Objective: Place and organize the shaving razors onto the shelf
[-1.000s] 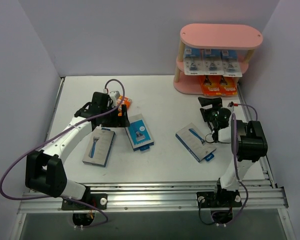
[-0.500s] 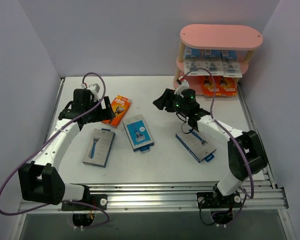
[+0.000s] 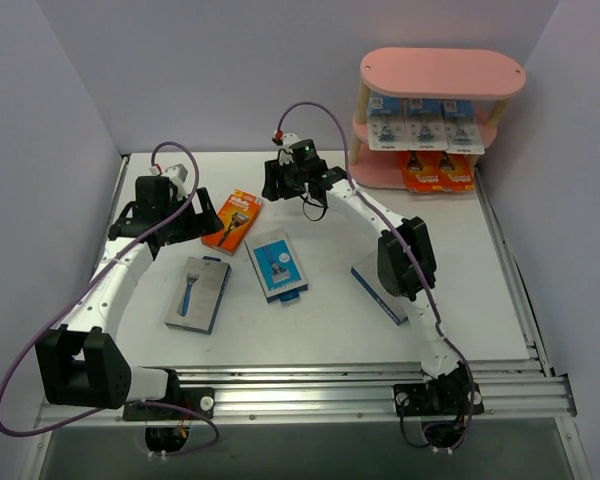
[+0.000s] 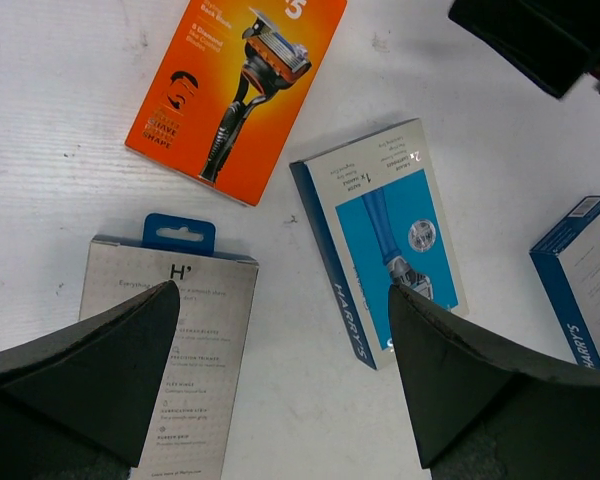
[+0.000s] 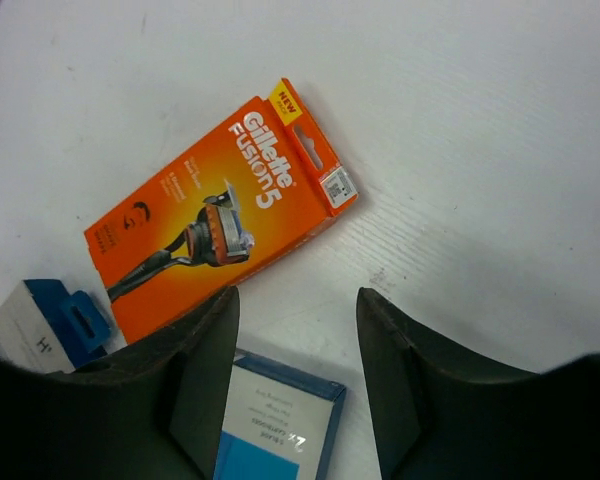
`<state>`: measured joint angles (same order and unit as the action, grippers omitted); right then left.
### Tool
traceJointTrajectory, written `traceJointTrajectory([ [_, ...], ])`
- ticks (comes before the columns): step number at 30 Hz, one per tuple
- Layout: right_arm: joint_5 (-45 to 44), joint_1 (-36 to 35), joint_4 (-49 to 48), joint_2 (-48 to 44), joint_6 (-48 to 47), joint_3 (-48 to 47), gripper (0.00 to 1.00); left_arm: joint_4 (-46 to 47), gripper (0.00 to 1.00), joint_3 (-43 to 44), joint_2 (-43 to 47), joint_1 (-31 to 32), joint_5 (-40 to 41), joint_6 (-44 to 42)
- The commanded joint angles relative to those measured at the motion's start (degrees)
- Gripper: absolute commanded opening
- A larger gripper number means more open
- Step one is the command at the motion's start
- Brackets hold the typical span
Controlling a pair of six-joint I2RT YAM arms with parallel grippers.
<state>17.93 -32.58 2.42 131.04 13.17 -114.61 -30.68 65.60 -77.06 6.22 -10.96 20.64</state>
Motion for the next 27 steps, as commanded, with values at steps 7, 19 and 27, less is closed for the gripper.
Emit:
traceJointTrajectory([
  [7,11.5,4.4,2.9,12.0,1.9,-18.9,0.44,1.8,0.94,0.5,-1.2,-0.2,-4.5,0.8],
  [19,13.4,4.8,-13.2,20.1,14.8,-18.6,0.53,3.0,0.95,0.0,-1.8,-0.2,-8.5,2.0],
  [27,13.5,4.9,-19.9,24.3,22.2,-19.3,0.53,4.0,0.95,-0.4,-1.7,-0.2,-10.7,2.6],
])
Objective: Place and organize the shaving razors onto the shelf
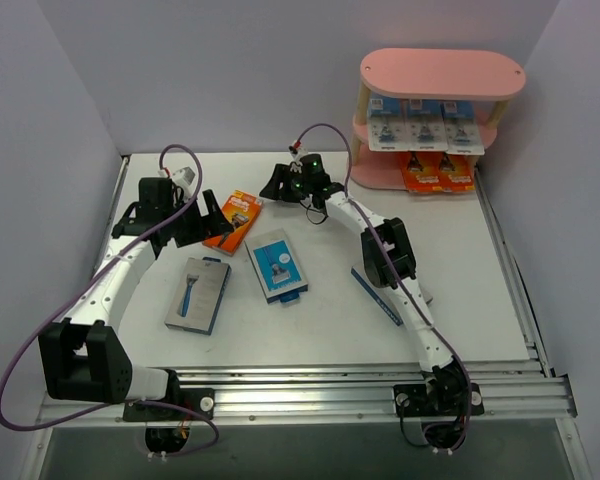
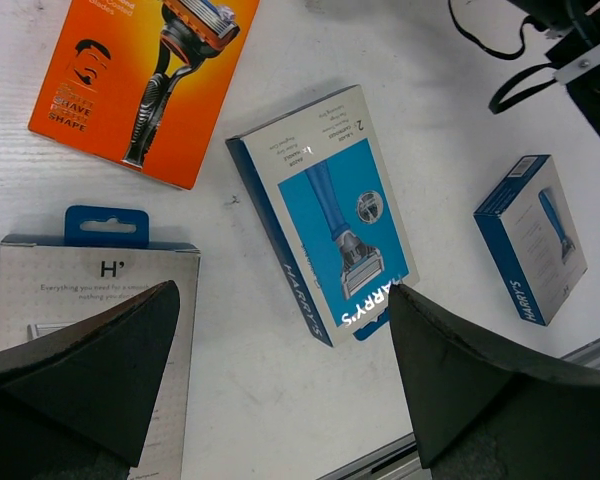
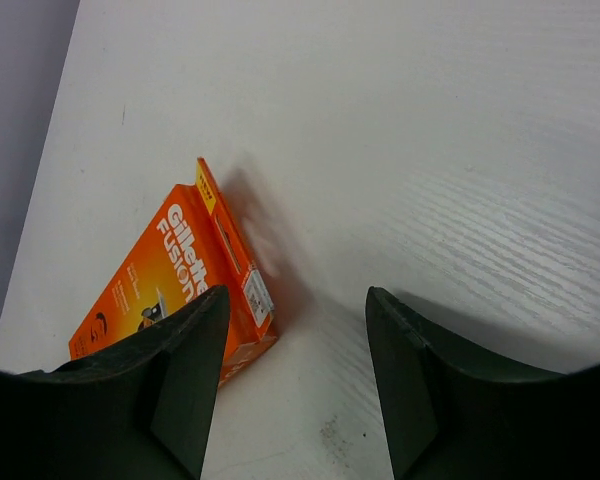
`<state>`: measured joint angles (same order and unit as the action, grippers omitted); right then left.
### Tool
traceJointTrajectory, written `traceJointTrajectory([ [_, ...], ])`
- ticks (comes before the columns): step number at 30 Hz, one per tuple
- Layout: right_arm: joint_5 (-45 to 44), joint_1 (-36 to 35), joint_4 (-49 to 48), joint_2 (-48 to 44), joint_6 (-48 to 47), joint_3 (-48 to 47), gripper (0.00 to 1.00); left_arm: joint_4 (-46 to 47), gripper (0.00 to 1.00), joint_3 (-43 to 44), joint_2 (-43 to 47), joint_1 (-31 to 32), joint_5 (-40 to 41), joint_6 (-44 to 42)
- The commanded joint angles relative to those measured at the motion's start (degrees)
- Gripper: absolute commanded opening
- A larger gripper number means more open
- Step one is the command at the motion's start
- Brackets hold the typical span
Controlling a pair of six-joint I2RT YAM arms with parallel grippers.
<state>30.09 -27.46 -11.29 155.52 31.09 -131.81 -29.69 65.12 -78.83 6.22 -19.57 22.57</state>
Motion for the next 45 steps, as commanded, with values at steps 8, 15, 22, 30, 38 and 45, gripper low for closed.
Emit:
traceJointTrajectory([
  [8,3.1,-0.8,-9.5,2.2,7.9,-1.7,0.50,3.3,0.95,-0.1,0.4,-0.2,-3.5,1.1],
  [15,5.2,-1.0,-13.0,2.7,10.7,1.6,0.41,3.4,0.95,0.0,0.3,-0.2,-3.7,1.1],
  [22,6.0,-1.5,-12.8,2.9,10.7,2.9,0.39,3.4,0.95,-0.1,0.3,-0.2,-3.8,1.2],
  [30,7.0,-1.7,-12.2,2.8,10.3,4.0,0.33,3.4,0.95,-0.2,0.3,-0.2,-4.0,1.2],
  [38,5.8,-1.7,-12.4,0.1,9.7,6.8,0.00,3.5,0.94,-0.2,0.3,-0.2,-4.1,1.3],
  [45,5.3,-1.4,-15.7,-6.5,11.5,11.0,0.00,3.7,0.94,-0.3,0.3,-0.2,-3.8,1.1],
])
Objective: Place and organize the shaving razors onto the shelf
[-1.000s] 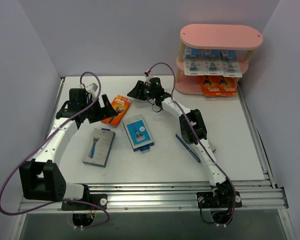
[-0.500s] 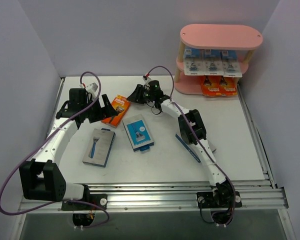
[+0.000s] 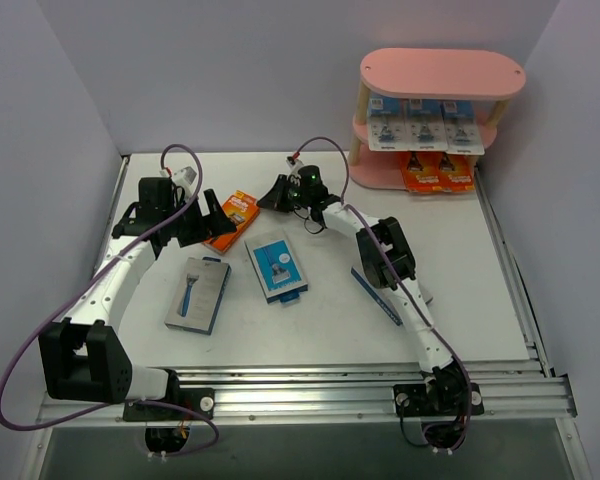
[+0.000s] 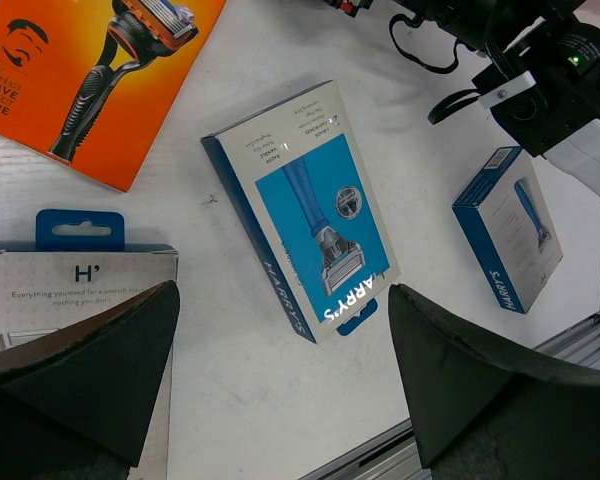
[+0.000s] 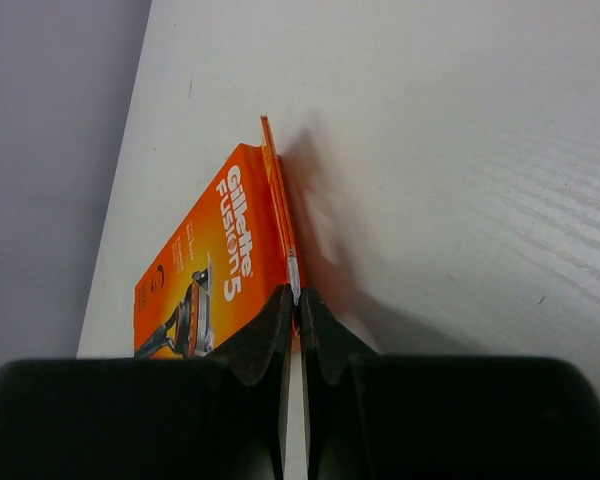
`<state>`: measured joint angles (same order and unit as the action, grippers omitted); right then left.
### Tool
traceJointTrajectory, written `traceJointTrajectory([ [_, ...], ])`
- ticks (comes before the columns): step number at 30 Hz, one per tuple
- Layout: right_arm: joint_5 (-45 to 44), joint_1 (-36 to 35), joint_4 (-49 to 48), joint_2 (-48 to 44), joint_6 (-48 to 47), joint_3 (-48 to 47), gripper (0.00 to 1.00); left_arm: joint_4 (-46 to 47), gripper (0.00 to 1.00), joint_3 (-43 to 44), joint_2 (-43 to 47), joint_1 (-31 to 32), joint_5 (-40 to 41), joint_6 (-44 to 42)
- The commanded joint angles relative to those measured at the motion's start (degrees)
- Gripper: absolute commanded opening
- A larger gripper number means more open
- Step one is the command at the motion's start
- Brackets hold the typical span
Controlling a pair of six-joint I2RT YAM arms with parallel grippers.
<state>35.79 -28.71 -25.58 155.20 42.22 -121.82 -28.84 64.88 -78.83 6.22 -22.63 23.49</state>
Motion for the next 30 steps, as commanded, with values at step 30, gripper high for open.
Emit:
traceJointTrajectory([
  [30,-7.7,-1.2,-7.7,-65.1,-4.0,55.9,0.00,16.8,0.95,-5.6,9.7,4.8,-7.7,-4.5],
])
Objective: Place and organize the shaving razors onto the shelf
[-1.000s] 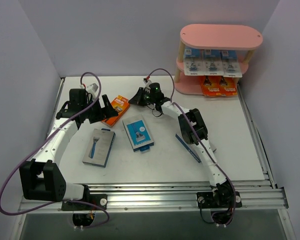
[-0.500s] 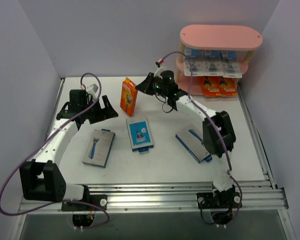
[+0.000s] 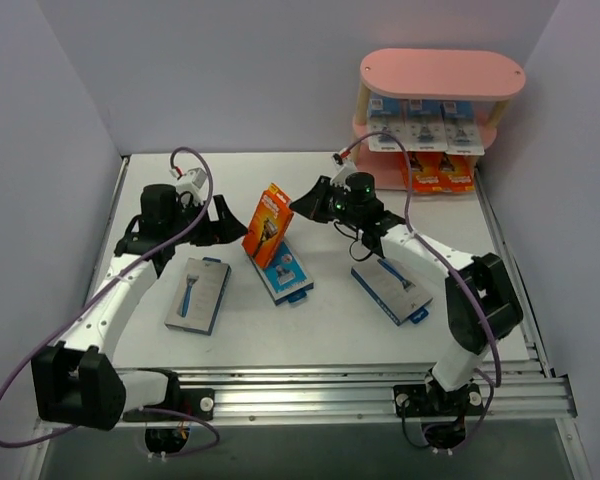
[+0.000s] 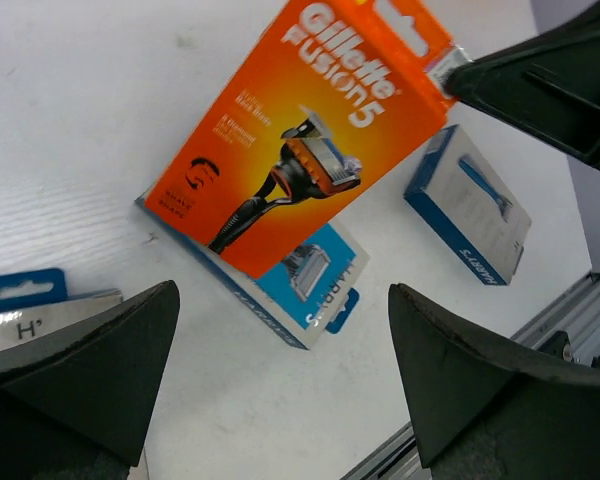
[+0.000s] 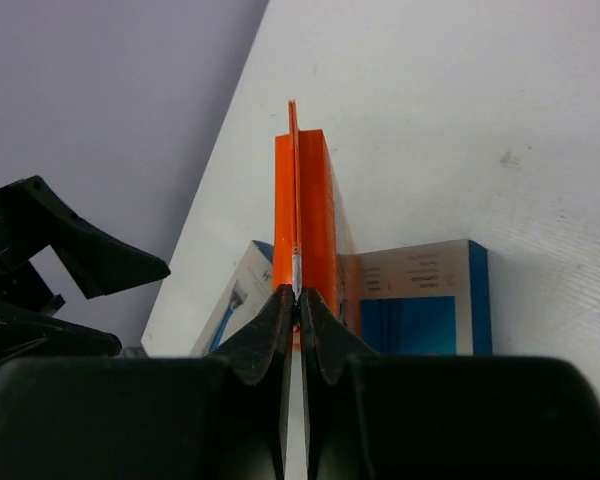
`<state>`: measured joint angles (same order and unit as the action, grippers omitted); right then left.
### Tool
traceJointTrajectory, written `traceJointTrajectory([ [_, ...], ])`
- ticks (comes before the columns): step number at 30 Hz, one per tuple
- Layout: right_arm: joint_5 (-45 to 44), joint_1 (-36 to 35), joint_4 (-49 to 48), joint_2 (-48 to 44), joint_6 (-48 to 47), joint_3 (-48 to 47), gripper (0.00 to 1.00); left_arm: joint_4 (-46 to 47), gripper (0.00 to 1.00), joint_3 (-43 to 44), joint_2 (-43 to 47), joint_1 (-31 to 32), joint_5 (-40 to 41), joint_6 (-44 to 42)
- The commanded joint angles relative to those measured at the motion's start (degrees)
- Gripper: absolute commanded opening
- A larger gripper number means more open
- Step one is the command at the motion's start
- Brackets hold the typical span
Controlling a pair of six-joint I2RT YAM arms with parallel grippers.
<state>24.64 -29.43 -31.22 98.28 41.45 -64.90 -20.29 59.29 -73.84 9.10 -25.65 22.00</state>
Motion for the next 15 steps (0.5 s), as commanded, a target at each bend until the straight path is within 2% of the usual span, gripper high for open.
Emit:
traceJointTrajectory([
  [1,5.1,-0.5,-1.0,-9.9,-3.7,-1.2,0.00,8.9,0.95,-0.3,6.0,2.7,-5.5,-4.2],
  [9,13.1,-0.5,3.9,-17.1,-3.0,-0.7,0.00,11.6,0.94,-2.9,11.6,8.6,-6.8,-9.5],
  [15,19.4,0.2,12.3,-22.7,-6.4,-3.3,0.00,16.5,0.94,-5.8,13.8,9.8,-11.2,-11.2],
])
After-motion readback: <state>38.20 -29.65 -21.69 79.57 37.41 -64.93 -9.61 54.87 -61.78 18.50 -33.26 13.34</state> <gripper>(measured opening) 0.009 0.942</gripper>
